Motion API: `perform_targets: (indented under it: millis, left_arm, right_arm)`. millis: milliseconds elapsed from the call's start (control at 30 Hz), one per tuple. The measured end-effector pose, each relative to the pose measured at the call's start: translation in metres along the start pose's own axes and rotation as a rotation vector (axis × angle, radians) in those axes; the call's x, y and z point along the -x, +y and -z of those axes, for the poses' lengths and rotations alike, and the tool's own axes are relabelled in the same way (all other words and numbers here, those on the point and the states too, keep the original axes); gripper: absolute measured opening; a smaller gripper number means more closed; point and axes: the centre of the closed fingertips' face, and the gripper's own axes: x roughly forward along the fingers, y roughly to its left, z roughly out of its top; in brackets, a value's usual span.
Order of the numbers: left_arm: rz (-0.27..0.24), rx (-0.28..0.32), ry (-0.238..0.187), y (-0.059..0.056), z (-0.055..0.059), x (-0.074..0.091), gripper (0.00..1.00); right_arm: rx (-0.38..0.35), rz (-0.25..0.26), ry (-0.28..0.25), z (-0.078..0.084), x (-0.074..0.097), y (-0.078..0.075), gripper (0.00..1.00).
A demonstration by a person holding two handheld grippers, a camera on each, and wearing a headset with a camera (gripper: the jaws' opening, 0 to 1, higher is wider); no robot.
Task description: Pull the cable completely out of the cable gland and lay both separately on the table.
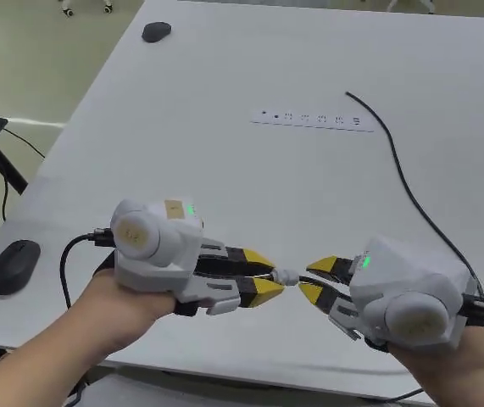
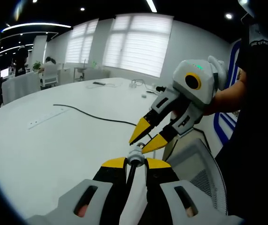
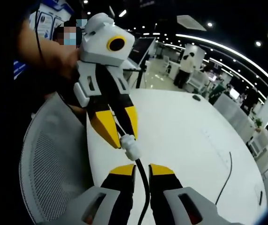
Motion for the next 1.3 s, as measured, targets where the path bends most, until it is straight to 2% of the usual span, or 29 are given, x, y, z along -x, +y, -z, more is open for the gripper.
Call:
perform_targets:
  millis: [100, 200, 300, 400, 567, 667, 767, 900, 967, 1100, 1300]
  left_arm:
    - [0.002, -0.001, 0.0, 0.0, 0.0, -0.001, 0.15]
    - [0.0, 0.0, -0.003, 0.001, 0.0, -0.001, 0.15]
    - [0.002, 0.0, -0.001, 0.001, 0.0, -0.002, 0.15]
    - [0.001, 0.002, -0.007, 0.002, -0.001, -0.002, 0.15]
    - [-0.003, 0.003, -0.012, 0.003, -0.002, -0.001, 0.15]
    - [-0.004, 0.004, -0.012, 0.004, -0.001, 0.0, 0.15]
    - [-0.005, 0.005, -0.015, 0.004, 0.0, 0.001, 0.15]
    - [-0.005, 0.002, -0.015, 0.003, -0.001, 0.002, 0.15]
    - [-0.006, 0.002, -0.016, 0.003, -0.001, 0.003, 0.15]
    - [-0.007, 0.0, -0.02, 0.004, -0.002, 0.003, 0.15]
    - [-0.004, -0.004, -0.016, 0.004, -0.002, 0.003, 0.15]
  right_arm:
    - [-0.005, -0.014, -0.011, -0.002, -0.001, 0.002, 0.06]
    - [0.01, -0.002, -0.005, -0.001, -0.002, 0.0, 0.02]
    - [-0.023, -0.006, -0.001, 0.0, -0.003, -0.002, 0.02]
    - [-0.013, 0.0, -0.005, -0.001, -0.003, -0.002, 0.01]
    - [-0.039, 0.018, 0.0, 0.003, -0.003, -0.004, 0.01]
    - [-0.114, 0.016, -0.011, 0.005, -0.003, -0.005, 0.01]
    - [-0.126, 0.024, -0.004, 0.01, -0.003, -0.006, 0.01]
    - [-0.221, 0.017, -0.008, 0.015, -0.002, -0.007, 0.01]
    - [-0.232, 0.03, -0.009, 0.019, -0.002, -0.01, 0.01]
    - [-0.323, 0.042, -0.012, 0.027, -0.002, -0.014, 0.01]
    - [-0.391, 0.051, -0.013, 0.036, -0.003, -0.015, 0.01]
